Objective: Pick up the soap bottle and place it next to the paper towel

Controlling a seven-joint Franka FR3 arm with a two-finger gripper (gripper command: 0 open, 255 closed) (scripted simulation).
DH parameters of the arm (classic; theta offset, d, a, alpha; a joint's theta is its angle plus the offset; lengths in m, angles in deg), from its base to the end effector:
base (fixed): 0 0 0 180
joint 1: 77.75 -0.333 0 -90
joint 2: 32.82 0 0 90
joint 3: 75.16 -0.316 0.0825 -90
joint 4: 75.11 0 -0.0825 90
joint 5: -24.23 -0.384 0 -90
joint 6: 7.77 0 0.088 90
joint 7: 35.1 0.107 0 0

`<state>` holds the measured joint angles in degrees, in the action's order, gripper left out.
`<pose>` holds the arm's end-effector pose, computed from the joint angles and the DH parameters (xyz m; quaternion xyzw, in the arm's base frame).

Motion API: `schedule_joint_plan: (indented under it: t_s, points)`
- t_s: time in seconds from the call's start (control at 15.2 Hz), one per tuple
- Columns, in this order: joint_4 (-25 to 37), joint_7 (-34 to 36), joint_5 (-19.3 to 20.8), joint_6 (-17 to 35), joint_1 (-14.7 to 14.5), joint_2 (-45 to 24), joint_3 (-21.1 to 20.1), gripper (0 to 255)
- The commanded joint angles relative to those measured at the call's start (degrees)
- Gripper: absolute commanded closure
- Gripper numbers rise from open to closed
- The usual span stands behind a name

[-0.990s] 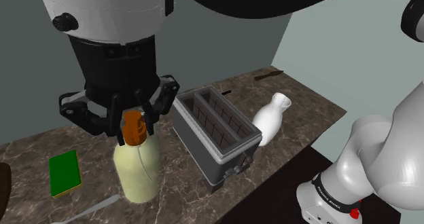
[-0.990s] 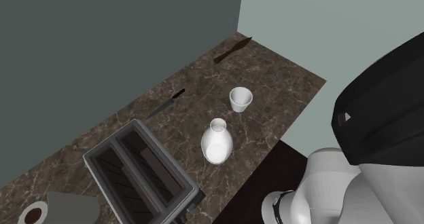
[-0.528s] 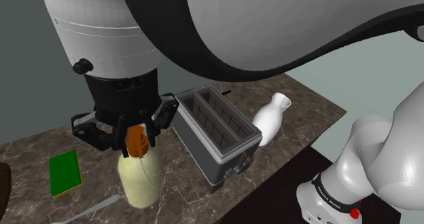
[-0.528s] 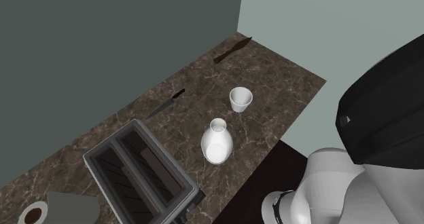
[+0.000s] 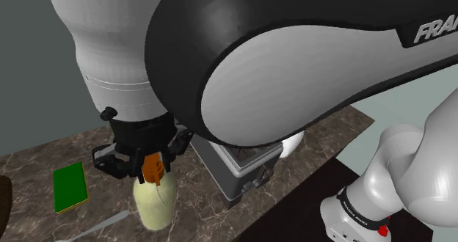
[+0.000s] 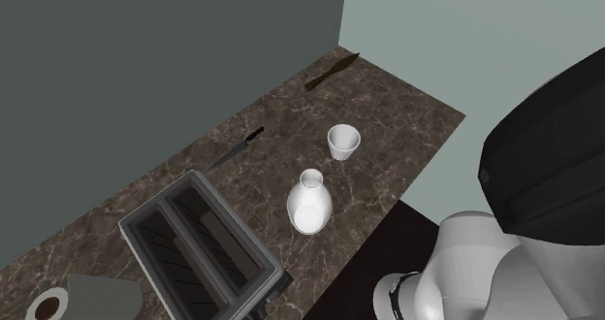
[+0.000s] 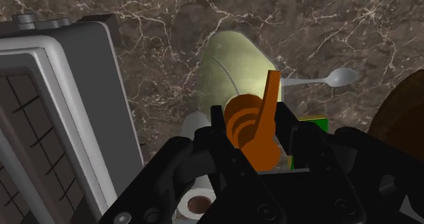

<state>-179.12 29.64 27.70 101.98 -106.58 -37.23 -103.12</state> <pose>0.3301 0.4842 0.4988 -0.9980 0.0605 -0.0172 0.0090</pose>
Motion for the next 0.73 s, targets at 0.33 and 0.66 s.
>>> schedule_joint_plan:
  t_s: [0.33,0.66]
  points:
    - [-4.02,0.58,0.78,5.16,-0.09,-1.26,0.06,255]
    - [-6.62,1.13,1.53,8.77,-0.2,-2.42,0.14,255]
